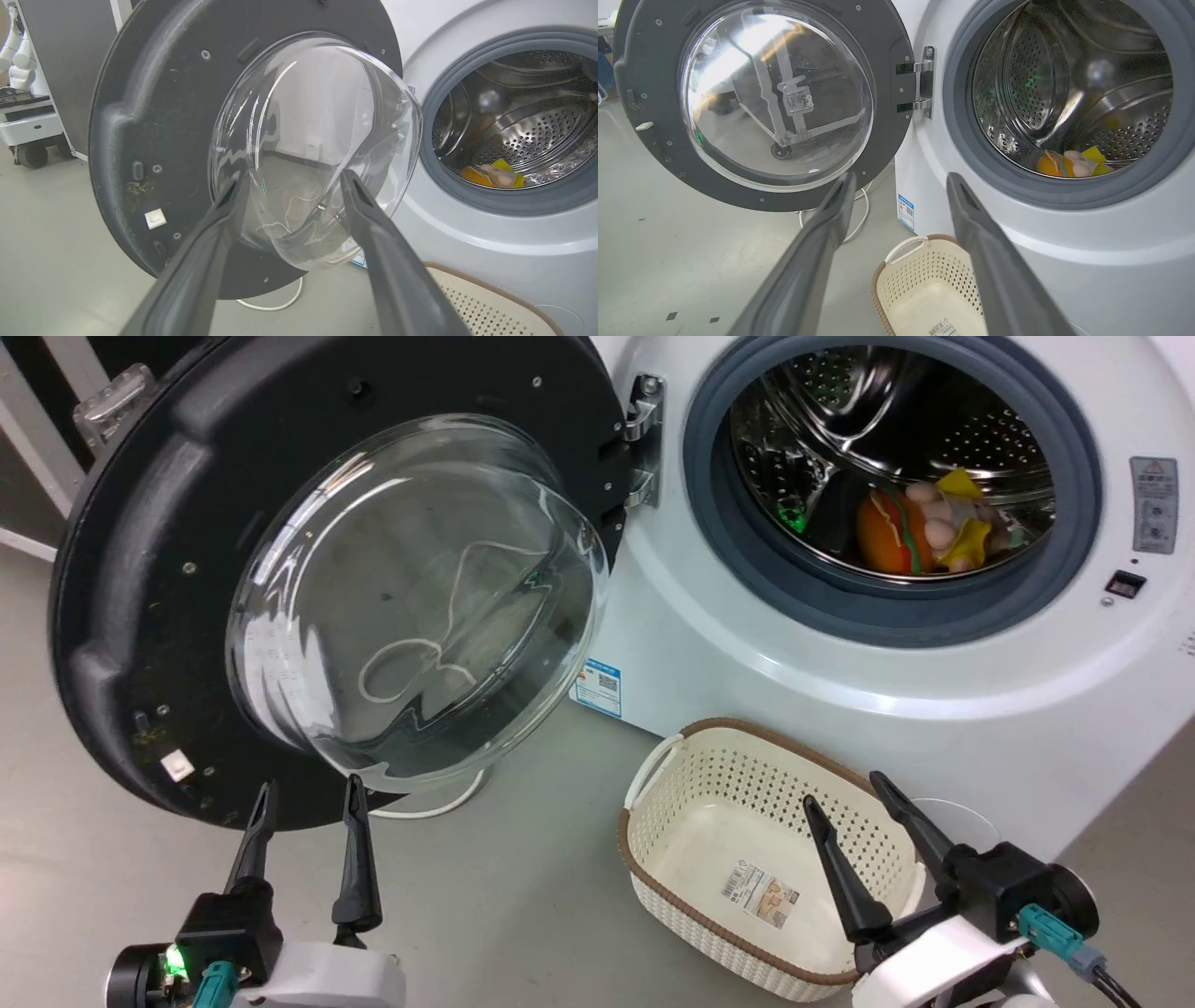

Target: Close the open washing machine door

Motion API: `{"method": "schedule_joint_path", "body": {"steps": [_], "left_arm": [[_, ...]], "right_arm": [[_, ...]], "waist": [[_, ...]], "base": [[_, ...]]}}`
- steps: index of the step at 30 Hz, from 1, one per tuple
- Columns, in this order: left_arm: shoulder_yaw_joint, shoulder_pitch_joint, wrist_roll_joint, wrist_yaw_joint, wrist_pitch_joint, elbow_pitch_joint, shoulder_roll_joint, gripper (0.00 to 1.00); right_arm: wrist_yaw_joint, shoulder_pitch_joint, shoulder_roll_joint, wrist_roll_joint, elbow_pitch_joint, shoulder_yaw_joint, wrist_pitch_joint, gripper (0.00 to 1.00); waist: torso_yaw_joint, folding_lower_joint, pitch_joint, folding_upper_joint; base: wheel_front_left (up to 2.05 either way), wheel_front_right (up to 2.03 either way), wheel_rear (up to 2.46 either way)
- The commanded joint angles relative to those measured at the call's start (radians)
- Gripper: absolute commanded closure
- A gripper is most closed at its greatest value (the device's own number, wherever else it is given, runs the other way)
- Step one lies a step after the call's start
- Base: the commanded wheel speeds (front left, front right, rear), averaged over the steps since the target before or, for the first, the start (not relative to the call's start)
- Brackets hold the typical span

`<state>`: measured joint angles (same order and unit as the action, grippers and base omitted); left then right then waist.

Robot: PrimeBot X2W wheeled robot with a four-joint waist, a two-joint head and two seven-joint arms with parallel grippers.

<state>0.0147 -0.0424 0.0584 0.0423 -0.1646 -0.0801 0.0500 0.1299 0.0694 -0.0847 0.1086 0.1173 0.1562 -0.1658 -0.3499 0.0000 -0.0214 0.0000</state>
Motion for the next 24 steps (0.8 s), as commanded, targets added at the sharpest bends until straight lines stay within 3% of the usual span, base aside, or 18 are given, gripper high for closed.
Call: {"method": "schedule_joint_path", "body": {"steps": [1,6,7,8,14,17,21,24], "left_arm": [[0.001,-0.011,0.009,0.005,-0.011,-0.009,0.000,0.00],[0.002,-0.016,0.026,-0.006,-0.021,-0.008,0.000,0.00],[0.002,-0.016,0.026,-0.008,-0.023,-0.008,0.000,0.72],[0.003,-0.017,0.028,-0.012,-0.026,-0.007,0.000,1.00],[0.038,0.005,0.049,-0.046,-0.038,-0.034,0.000,1.00],[0.098,0.041,0.182,-0.044,-0.044,-0.076,0.000,1.00],[0.200,0.117,0.232,-0.099,-0.053,-0.099,0.001,1.00],[0.262,0.196,0.330,-0.128,-0.059,-0.056,0.017,1.00]], "right_arm": [[0.001,0.015,-0.004,0.009,0.005,0.006,-0.010,0.00],[0.001,0.012,-0.004,0.016,0.014,0.017,-0.020,0.00],[0.001,0.012,-0.004,0.018,0.016,0.019,-0.022,0.00],[0.001,0.012,-0.004,0.019,0.018,0.021,-0.024,0.00],[0.001,0.002,0.000,0.024,0.018,0.011,-0.037,0.00],[0.001,-0.012,0.005,0.035,0.012,-0.007,-0.043,0.00],[0.001,-0.035,0.005,0.031,0.008,-0.022,-0.052,0.00],[0.001,-0.047,0.005,0.029,0.004,-0.031,-0.058,0.00]], "waist": [[-0.007,0.0000,0.000,0.0000],[-0.028,0.0000,-0.002,0.0000],[-0.032,0.0000,-0.002,0.0000],[-0.036,0.0000,-0.002,0.0000],[-0.062,0.0000,-0.006,0.0000],[-0.078,0.0000,-0.008,0.0000],[-0.097,0.0000,-0.014,0.0000],[-0.109,0.0000,-0.024,0.0000]], "base": [[0.00,0.00,0.00],[0.00,0.00,0.00],[0.00,0.00,0.00],[0.00,0.00,0.00],[0.00,0.00,0.00],[0.00,0.00,0.00],[0.00,0.00,0.00],[0.00,0.00,0.00]]}}
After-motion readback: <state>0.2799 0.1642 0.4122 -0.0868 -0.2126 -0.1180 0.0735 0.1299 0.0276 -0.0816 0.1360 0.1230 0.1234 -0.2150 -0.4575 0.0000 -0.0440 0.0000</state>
